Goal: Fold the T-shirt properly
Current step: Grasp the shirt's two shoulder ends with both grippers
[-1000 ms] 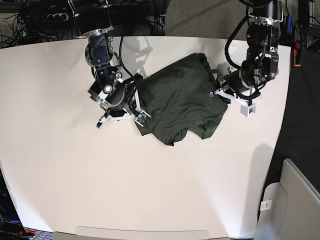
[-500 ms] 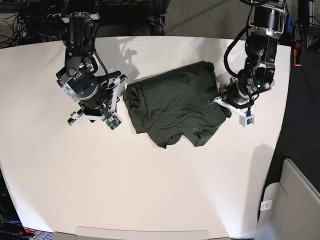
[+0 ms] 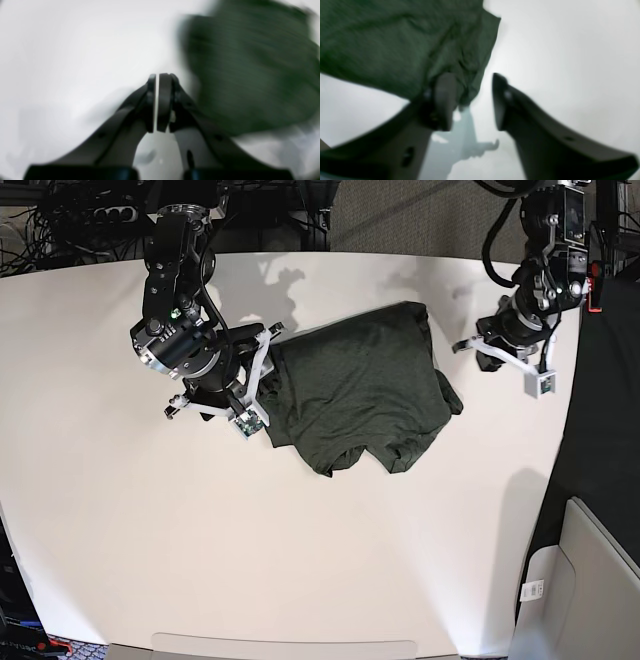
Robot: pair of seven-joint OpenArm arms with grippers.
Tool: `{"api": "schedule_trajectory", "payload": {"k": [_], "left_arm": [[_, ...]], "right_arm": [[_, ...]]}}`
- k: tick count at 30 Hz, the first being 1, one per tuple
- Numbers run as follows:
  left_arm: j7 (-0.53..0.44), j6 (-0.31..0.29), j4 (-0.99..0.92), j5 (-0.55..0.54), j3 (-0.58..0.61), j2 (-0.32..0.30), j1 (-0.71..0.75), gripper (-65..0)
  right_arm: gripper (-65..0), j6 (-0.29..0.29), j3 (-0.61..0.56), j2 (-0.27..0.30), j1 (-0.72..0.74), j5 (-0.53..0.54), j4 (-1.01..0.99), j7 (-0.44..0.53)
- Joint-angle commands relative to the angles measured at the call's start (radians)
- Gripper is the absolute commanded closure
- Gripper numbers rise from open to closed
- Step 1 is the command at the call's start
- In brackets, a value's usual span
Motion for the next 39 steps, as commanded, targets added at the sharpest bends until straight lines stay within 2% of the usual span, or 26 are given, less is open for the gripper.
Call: {"api": "schedule_trajectory", "payload": {"k": [1,6,9,13,18,24,36,39], "left_arm": [[-0.017,-0.018,0.035,0.007,-0.006,0.005,0.003,-0.7],[-0.012,-0.194,0.047,0.007,-0.004,0.106,0.011,-0.8],[0.034,-0.245,0.044,0.007,-0.003,0.137,0.011,-0.8],[0.075,-0.253,0.032,0.007,-0.003,0.166,0.006,-0.8],[0.072,-0.253,-0.019,0.007,0.032,0.164,0.003,-0.8],[0.064,-0.253,-0.094,0.008,0.055,0.166,0.002,-0.8],[0.064,-0.253,-0.160,0.008,0.054,0.166,-0.004,-0.8],[0.064,-0.253,-0.160,0.008,0.054,0.166,-0.004,-0.8]], "right_arm": [[-30.7,-0.003,-0.001,-0.001,0.029,0.007,0.016,0.017],[-31.9,-0.003,0.051,0.000,0.044,0.007,0.007,0.017],[-31.9,-0.003,0.085,-0.001,0.047,0.013,-0.036,0.018],[-31.9,-0.003,0.097,-0.007,0.055,0.016,-0.104,0.018],[-31.9,-0.003,0.097,-0.010,0.063,0.099,-0.141,0.020],[-31.9,-0.003,0.097,-0.059,0.067,0.113,-0.155,0.018],[-31.9,-0.003,0.096,-0.059,0.067,0.114,-0.214,0.015],[-31.9,-0.003,0.096,-0.059,0.067,0.152,-0.237,0.015]]}}
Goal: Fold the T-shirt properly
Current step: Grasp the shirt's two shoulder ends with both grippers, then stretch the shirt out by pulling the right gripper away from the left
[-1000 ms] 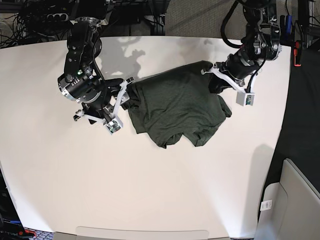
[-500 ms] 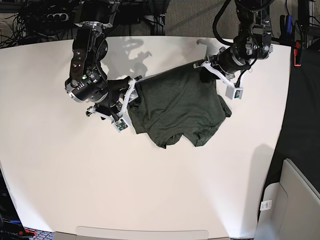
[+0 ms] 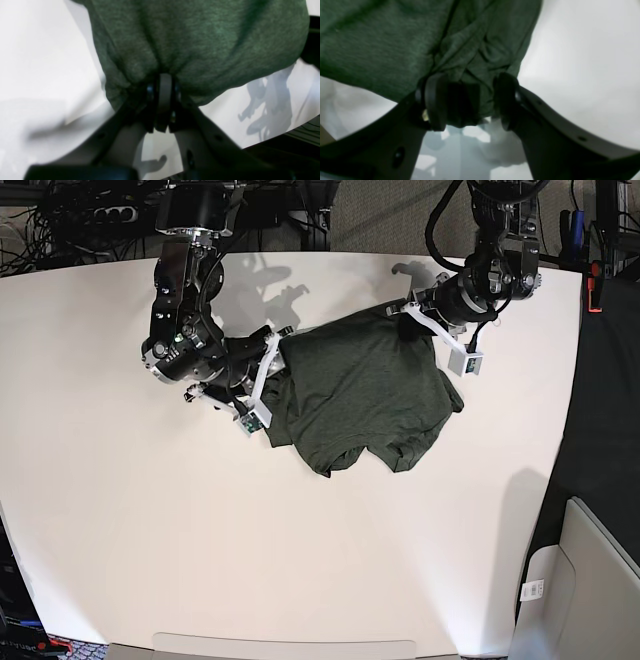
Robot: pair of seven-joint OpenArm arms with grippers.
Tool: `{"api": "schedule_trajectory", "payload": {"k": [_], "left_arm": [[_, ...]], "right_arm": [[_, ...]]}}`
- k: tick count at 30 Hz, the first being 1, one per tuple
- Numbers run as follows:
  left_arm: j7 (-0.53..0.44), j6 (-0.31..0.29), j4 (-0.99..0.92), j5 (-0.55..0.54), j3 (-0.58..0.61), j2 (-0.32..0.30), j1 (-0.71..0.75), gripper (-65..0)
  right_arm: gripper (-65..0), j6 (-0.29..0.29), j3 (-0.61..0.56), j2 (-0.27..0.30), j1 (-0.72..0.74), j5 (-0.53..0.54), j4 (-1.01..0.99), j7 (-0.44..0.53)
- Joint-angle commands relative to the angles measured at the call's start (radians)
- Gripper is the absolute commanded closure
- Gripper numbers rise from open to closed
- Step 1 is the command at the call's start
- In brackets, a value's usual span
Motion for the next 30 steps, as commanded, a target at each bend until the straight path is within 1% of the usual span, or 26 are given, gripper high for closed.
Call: {"api": "schedule_trajectory", "payload": {"k": [1,6,7,8,9,13,14,18,24,27,30], "left_arm": [[0.008,-0.001,0.007,0.003,-0.002,-0.005,-0.002,-0.8],[0.008,-0.001,0.005,0.005,-0.002,-0.005,-0.003,-0.8],[0.008,-0.001,0.005,0.005,-0.002,-0.005,-0.003,-0.8],[0.008,-0.001,0.005,0.005,-0.002,-0.005,-0.003,-0.8],[0.008,-0.001,0.005,0.005,-0.002,-0.005,-0.003,-0.8],[0.008,-0.001,0.005,0.005,-0.008,-0.005,-0.003,-0.8],[0.008,-0.001,0.005,0.005,-0.008,-0.005,-0.003,-0.8],[0.008,-0.001,0.005,0.005,-0.008,-0.005,-0.003,-0.8],[0.006,-0.001,-0.012,0.005,-0.011,-0.008,-0.003,-0.8],[0.005,-0.001,-0.021,0.005,-0.011,-0.008,-0.003,-0.8],[0.005,-0.001,-0.021,0.005,-0.011,-0.008,-0.003,-0.8]], "right_arm": [[-31.9,0.002,-0.002,-0.005,0.020,0.048,0.003,0.013],[-31.6,0.002,0.028,-0.005,0.027,0.091,-0.075,0.018],[-30.3,0.002,0.033,-0.005,0.031,0.097,-0.098,0.018],[-27.8,0.002,0.034,-0.005,0.034,0.103,-0.115,0.018],[-24.0,0.002,0.037,-0.005,0.041,0.111,-0.132,0.018],[-2.4,0.002,0.062,-0.005,0.043,0.142,-0.139,0.016],[-0.2,0.002,0.077,-0.005,0.043,0.148,-0.138,0.013],[-0.7,0.002,0.169,-0.004,0.047,0.212,-0.136,0.012],[-0.7,0.002,0.185,0.101,0.049,0.332,-0.138,0.010],[-0.7,0.002,0.200,0.131,0.049,0.380,-0.138,0.010],[-0.7,0.002,0.218,0.148,0.046,0.396,-0.138,0.010]]}}
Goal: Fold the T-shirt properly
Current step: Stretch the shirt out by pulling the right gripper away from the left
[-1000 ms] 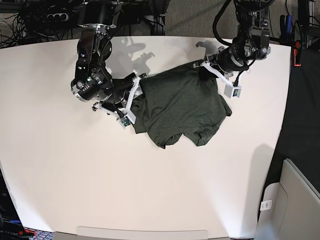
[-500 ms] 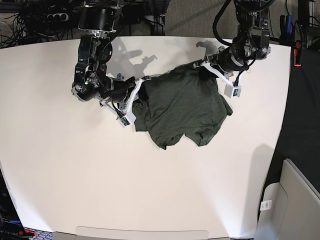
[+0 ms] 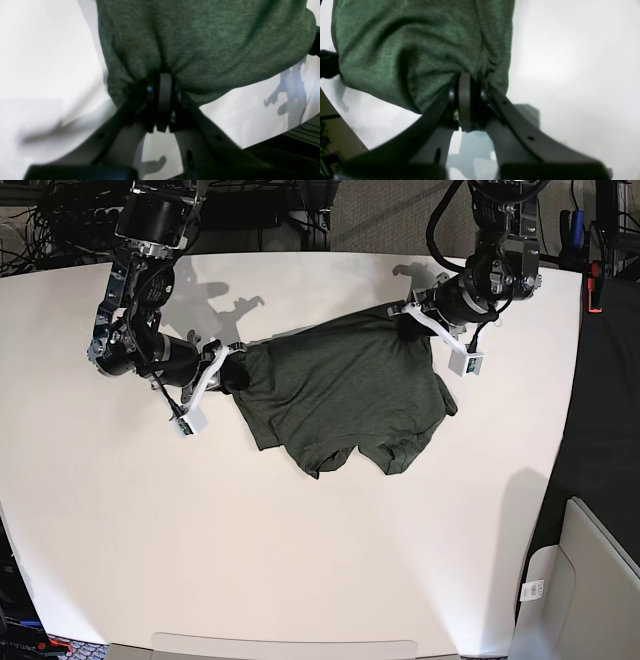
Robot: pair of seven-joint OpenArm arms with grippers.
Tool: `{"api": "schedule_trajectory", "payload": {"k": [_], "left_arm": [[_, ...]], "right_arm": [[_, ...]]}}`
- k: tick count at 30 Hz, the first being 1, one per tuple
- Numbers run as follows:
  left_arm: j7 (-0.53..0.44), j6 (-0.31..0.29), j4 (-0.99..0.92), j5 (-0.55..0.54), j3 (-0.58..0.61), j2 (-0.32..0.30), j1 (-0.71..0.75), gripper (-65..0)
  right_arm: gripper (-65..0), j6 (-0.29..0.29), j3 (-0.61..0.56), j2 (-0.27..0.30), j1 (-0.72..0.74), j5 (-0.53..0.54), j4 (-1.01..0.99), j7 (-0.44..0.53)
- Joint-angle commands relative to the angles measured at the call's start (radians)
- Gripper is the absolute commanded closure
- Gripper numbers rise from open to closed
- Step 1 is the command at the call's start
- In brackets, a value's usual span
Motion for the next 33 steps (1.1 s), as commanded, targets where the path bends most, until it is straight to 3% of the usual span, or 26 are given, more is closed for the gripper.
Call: {"api": "schedule_trajectory", "payload": {"k": [1,14,30,33], "left_arm": [[0.012,0.006,0.004,0.018,-0.004,-0.008,-0.001,-0.8],[-0.026,0.006,0.004,0.020,-0.003,-0.009,0.002,-0.8],[-0.016,0.006,0.088,0.020,0.000,-0.011,0.024,-0.6],[-0.016,0.008,0.088,0.020,0.004,-0.011,0.024,-0.6]], "right_arm": [[-0.7,0.002,0.010,0.008,0.015,0.014,0.015,0.014],[-0.9,0.002,0.104,0.077,0.015,0.014,0.038,-0.026],[-1.1,0.002,0.105,0.127,-0.027,0.034,0.205,-0.028],[-5.8,0.002,0.107,0.129,-0.027,0.069,0.234,-0.026]]}}
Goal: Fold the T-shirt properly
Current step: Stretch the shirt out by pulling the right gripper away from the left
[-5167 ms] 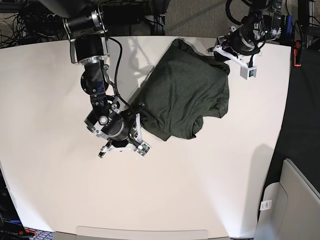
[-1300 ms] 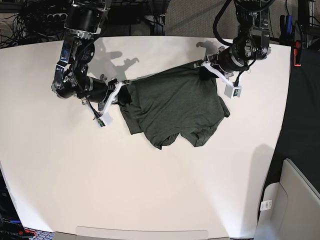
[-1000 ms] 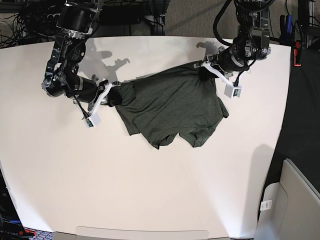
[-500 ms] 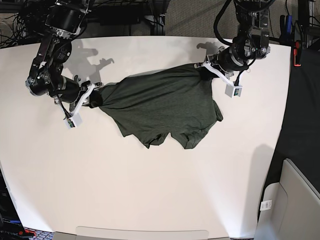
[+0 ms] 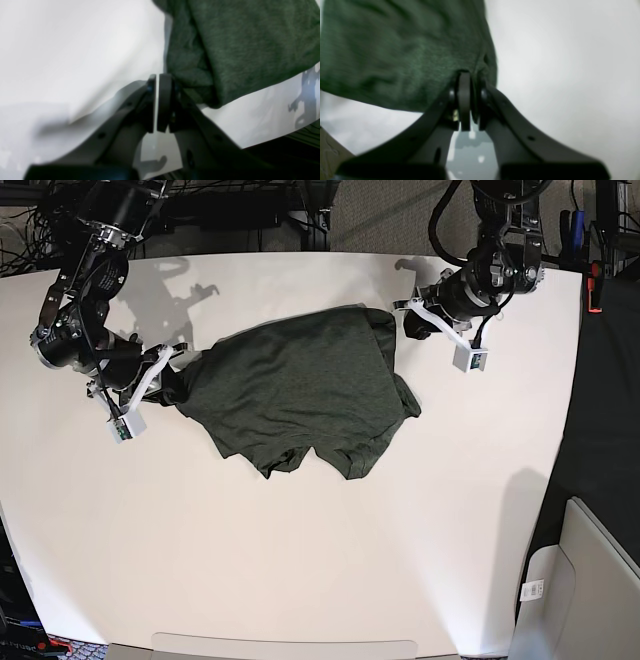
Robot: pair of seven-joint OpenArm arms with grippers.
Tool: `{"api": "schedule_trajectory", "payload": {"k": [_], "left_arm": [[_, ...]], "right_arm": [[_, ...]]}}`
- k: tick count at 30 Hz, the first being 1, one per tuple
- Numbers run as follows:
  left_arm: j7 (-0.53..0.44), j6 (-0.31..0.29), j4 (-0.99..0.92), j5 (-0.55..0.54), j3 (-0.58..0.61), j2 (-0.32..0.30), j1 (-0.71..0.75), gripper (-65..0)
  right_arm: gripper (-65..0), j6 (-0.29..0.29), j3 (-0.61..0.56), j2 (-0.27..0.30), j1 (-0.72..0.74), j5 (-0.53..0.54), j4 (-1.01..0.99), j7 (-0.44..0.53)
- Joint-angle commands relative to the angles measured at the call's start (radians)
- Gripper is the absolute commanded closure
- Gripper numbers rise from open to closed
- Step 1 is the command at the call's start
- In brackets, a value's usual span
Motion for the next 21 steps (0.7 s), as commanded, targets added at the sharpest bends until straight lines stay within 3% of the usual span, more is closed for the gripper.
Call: {"api": "schedule_trajectory", "payload": {"k": [1,6,13,16,21], "left_arm": [[-0.012,-0.004,0.016,-0.011,0.001,-0.005,-0.007,-0.6],[-0.012,-0.004,0.014,-0.011,-0.005,-0.005,-0.007,-0.6],[-0.020,-0.002,0.011,-0.011,-0.005,-0.005,-0.010,-0.6],[-0.021,-0.002,0.011,-0.011,-0.007,-0.005,-0.011,-0.6],[-0.023,-0.001,0.014,-0.011,-0.050,-0.005,-0.010,-0.6]], "right_arm": [[-9.1,0.002,0.005,0.008,0.017,0.017,0.024,0.013],[-25.7,0.002,0.074,0.002,-0.004,0.020,0.091,0.013],[-26.5,0.002,0.175,0.000,-0.017,0.072,0.192,0.013],[-26.5,0.002,0.139,-0.020,-0.041,0.114,0.192,0.010],[-26.5,0.002,-0.078,-0.093,-0.067,0.086,0.191,0.010]]}}
